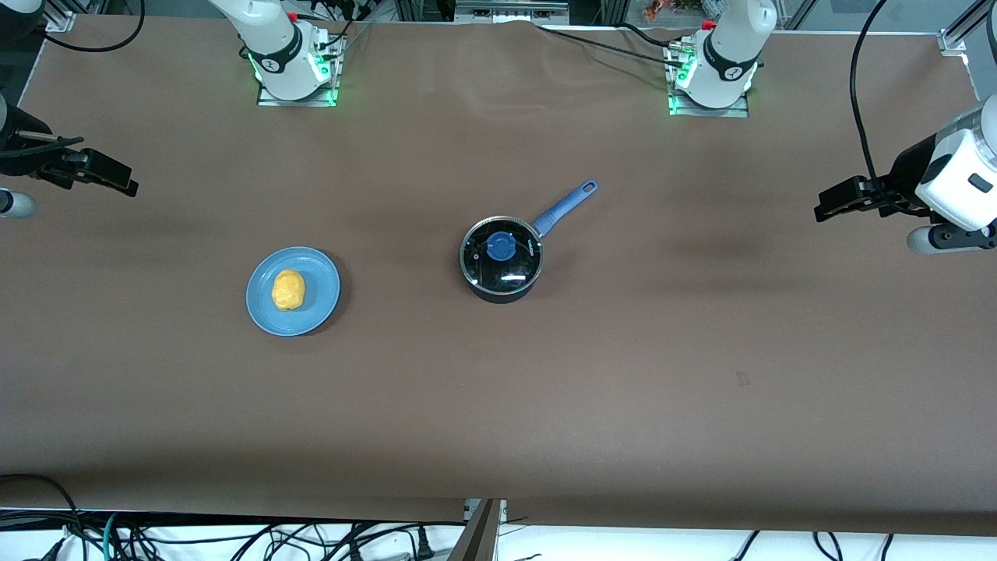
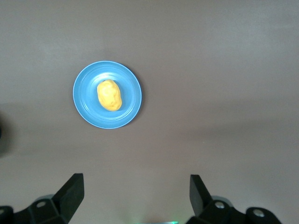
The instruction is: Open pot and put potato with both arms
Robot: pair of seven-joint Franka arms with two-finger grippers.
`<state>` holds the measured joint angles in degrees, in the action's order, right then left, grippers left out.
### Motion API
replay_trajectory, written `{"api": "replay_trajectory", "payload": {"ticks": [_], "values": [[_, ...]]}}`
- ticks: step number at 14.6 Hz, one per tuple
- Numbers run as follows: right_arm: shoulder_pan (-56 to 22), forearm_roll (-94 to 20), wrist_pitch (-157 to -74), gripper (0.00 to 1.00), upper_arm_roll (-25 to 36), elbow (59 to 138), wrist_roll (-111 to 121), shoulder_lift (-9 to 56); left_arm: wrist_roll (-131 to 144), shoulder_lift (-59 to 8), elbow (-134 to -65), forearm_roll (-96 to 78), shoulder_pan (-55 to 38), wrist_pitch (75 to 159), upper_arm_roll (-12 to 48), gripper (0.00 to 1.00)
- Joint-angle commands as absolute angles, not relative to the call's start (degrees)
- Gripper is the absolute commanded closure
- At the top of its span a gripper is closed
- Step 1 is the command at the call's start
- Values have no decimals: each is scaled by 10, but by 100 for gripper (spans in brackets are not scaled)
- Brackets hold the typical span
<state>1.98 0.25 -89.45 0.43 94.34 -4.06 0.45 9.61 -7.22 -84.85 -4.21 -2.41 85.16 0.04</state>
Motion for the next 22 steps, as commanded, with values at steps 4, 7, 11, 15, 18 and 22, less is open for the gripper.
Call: {"api": "replay_trajectory", "payload": {"ticks": [4, 7, 11, 15, 18, 22], "values": [[18, 10, -891, 0, 4, 943, -45, 4, 203, -83, -846, -67, -36, 872, 72, 0], [18, 9, -889, 0, 4, 943, -45, 3, 342, -113, -881, -62, -50, 985, 154, 0], [18, 9, -889, 0, 4, 943, -44, 3, 438, -183, -884, -48, -117, 1085, 181, 0], [18, 9, -889, 0, 4, 943, -44, 4, 474, -256, -882, 7, -198, 1178, 181, 0], [19, 9, -889, 0, 4, 943, -44, 3, 517, -313, -875, 79, -248, 1211, 181, 0], [18, 9, -889, 0, 4, 943, -44, 4, 560, -357, -869, 118, -297, 1227, 181, 0]]}}
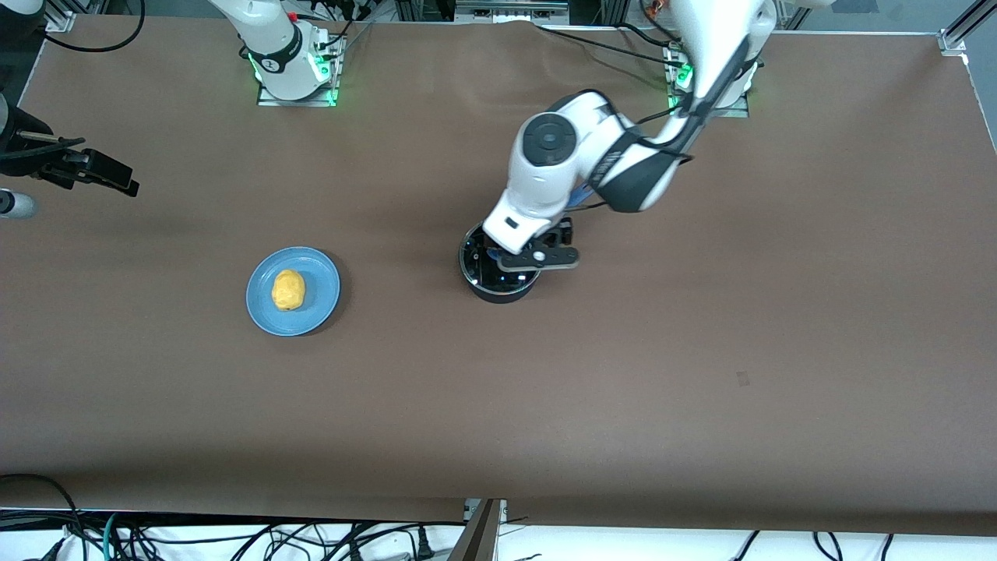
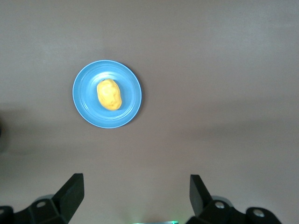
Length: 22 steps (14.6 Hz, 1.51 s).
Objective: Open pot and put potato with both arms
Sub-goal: 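Reach the left gripper to the pot and grasp the blue lid knob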
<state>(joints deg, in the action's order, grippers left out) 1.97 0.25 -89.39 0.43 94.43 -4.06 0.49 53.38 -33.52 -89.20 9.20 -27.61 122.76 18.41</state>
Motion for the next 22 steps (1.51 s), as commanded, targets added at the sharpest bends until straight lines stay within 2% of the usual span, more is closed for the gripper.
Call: {"api": "replay_trajectory", "payload": {"ticks": [1, 8, 10, 12, 15, 19, 22], "values": [[18, 9, -889, 0, 4, 943, -43, 4, 573, -367, -861, 129, -306, 1227, 181, 0], [18, 9, -888, 0, 4, 943, -44, 4, 581, -389, -838, 145, -321, 1225, 181, 0], [19, 9, -889, 0, 4, 943, -42, 3, 566, -390, -838, 151, -320, 1225, 180, 13], [19, 9, -889, 0, 4, 943, -42, 4, 562, -389, -838, 154, -320, 1225, 178, 15], [19, 10, -889, 0, 4, 943, -39, 4, 544, -389, -838, 153, -319, 1226, 177, 27], [19, 10, -889, 0, 4, 943, -38, 4, 543, -388, -838, 153, -318, 1225, 177, 54], [18, 11, -890, 0, 4, 943, -40, 4, 543, -385, -838, 152, -316, 1225, 176, 59]]}}
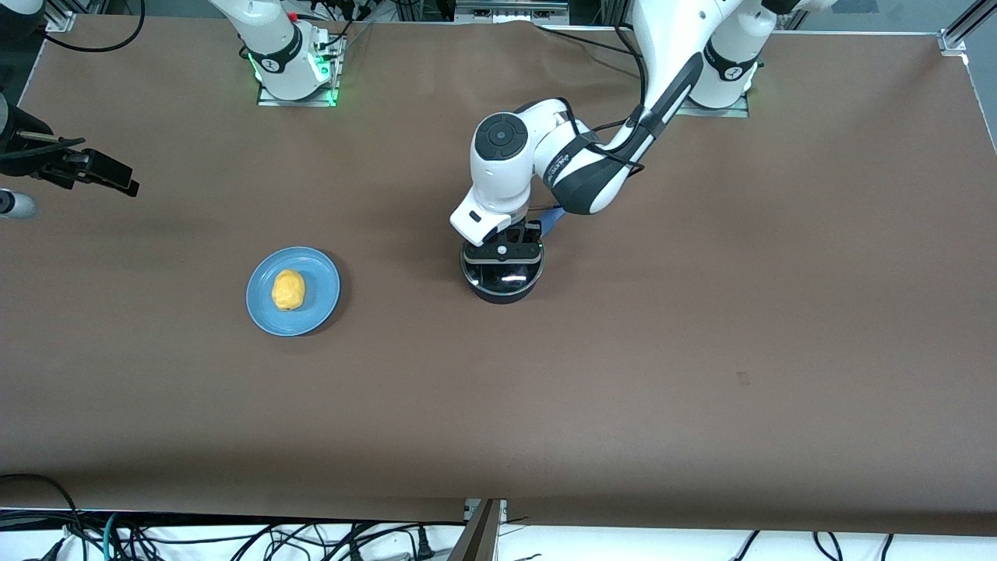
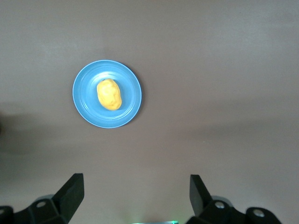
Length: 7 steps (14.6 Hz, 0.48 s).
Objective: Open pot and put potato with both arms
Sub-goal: 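Reach the left gripper to the pot and grasp the blue lid knob, then lift the lid aside with the left gripper while the right gripper grasps the potato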
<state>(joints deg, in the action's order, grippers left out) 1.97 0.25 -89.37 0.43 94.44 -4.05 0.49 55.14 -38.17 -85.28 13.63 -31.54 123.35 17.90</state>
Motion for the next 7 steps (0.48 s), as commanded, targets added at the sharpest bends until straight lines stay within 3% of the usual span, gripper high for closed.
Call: {"api": "replay_trajectory", "payload": {"ticks": [1, 7], "values": [[18, 9, -887, 0, 3, 943, -41, 4, 544, -384, -838, 152, -316, 1225, 177, 60], [18, 4, -867, 0, 4, 943, -33, 19, 501, -326, -843, 117, -285, 1201, 179, 61]]}}
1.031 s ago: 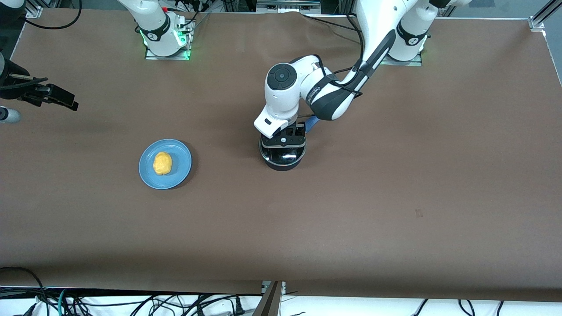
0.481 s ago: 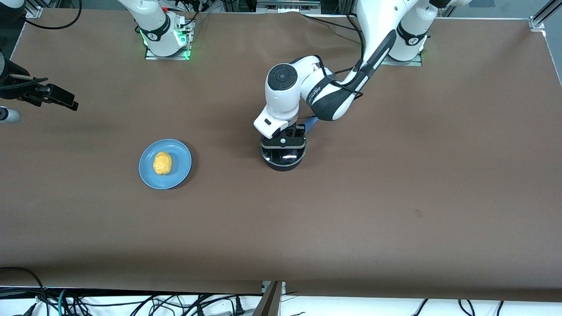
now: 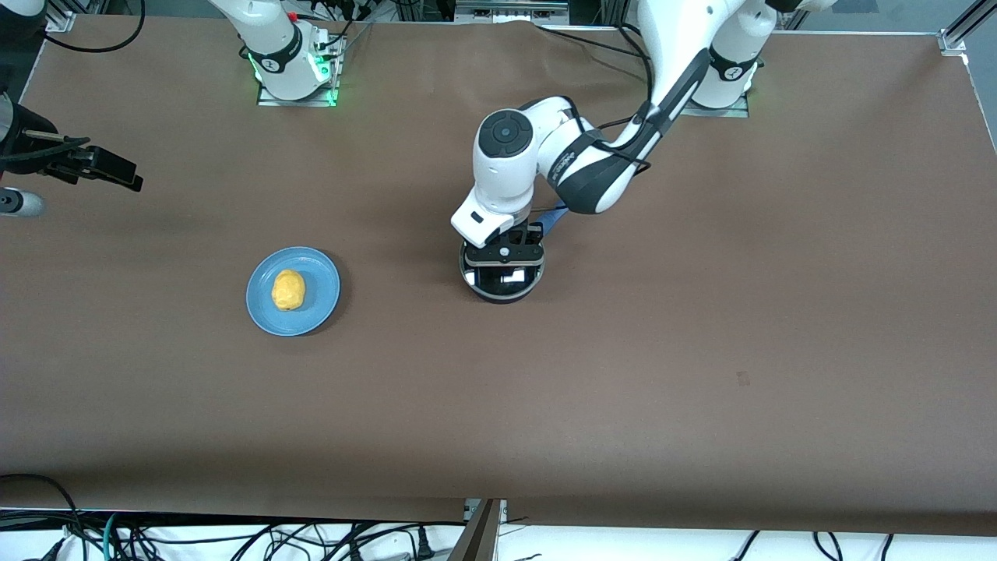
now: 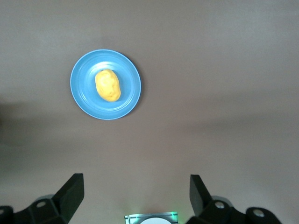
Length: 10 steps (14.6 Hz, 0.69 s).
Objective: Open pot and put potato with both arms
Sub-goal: 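Lift the lid aside with the left gripper while the right gripper grasps the potato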
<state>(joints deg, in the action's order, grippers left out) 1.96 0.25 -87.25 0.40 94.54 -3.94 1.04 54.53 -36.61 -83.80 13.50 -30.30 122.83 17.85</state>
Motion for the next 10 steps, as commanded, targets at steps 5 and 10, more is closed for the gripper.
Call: {"api": "replay_trajectory", "payload": {"ticks": [5, 10], "values": [[-5, 2, -897, 0, 1, 948, -36, 56, 328, -260, -879, 91, -189, 1172, 171, 60], [-57, 7, -1030, 1, 1, 997, -85, 152, -78, -220, -939, -39, -63, 1180, 86, 60]]}}
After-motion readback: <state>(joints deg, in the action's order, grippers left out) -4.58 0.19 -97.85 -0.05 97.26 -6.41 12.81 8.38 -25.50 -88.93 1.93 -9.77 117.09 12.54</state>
